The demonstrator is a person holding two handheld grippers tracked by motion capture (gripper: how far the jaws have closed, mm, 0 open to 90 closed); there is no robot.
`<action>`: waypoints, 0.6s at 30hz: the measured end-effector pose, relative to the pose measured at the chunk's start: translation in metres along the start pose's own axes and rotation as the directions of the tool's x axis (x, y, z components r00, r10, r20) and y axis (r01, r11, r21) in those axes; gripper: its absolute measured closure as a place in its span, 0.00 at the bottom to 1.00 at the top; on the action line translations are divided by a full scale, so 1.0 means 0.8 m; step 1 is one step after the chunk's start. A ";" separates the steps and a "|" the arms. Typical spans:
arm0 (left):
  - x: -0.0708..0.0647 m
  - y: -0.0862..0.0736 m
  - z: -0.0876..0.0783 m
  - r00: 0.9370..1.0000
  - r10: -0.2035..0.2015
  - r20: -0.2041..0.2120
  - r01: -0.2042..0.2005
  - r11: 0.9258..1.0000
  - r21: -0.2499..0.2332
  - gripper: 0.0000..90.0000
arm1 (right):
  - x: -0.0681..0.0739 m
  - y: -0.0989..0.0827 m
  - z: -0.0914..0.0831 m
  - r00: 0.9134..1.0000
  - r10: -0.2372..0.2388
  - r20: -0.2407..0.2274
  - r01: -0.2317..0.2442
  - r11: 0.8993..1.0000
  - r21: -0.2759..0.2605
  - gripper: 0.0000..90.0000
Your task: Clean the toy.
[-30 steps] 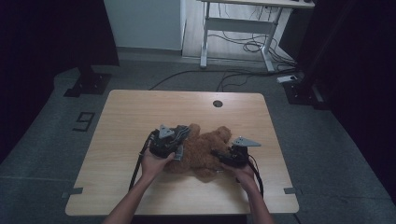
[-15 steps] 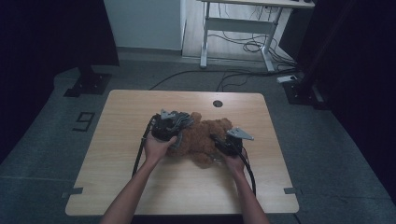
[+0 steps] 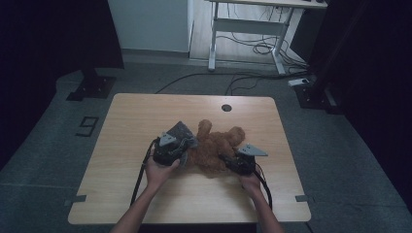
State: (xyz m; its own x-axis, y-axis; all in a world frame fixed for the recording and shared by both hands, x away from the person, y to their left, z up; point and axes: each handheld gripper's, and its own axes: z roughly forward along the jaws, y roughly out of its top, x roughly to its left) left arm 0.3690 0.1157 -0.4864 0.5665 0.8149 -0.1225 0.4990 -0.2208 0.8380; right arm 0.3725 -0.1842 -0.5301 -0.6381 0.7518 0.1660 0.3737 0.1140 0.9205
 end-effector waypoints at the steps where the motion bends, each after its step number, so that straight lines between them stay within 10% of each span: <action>1: -0.003 -0.003 -0.004 1.000 0.009 -0.001 -0.009 1.000 -0.003 0.90 | 0.002 -0.003 -0.004 1.000 -0.012 -0.007 0.012 1.000 0.002 0.69; 8: -0.018 -0.017 -0.024 1.000 0.003 0.024 -0.003 1.000 -0.015 0.89 | 0.012 -0.020 -0.020 0.998 -0.053 -0.031 0.053 0.999 0.003 0.69; 14: -0.032 0.041 -0.050 0.999 0.053 0.008 -0.053 0.997 -0.061 0.88 | 0.013 -0.024 -0.024 0.997 -0.062 -0.034 0.062 0.998 0.004 0.69; 18: -0.037 0.073 -0.026 0.999 0.040 0.025 -0.039 0.999 -0.020 0.88 | 0.014 -0.025 -0.025 0.997 -0.072 -0.034 0.072 0.997 0.003 0.69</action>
State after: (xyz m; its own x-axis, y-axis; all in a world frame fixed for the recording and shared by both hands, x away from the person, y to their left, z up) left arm 0.3677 0.0897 -0.4229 0.6022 0.7917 -0.1026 0.4631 -0.2418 0.8527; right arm 0.3443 -0.1913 -0.5397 -0.6858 0.7194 0.1108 0.3287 0.1703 0.9289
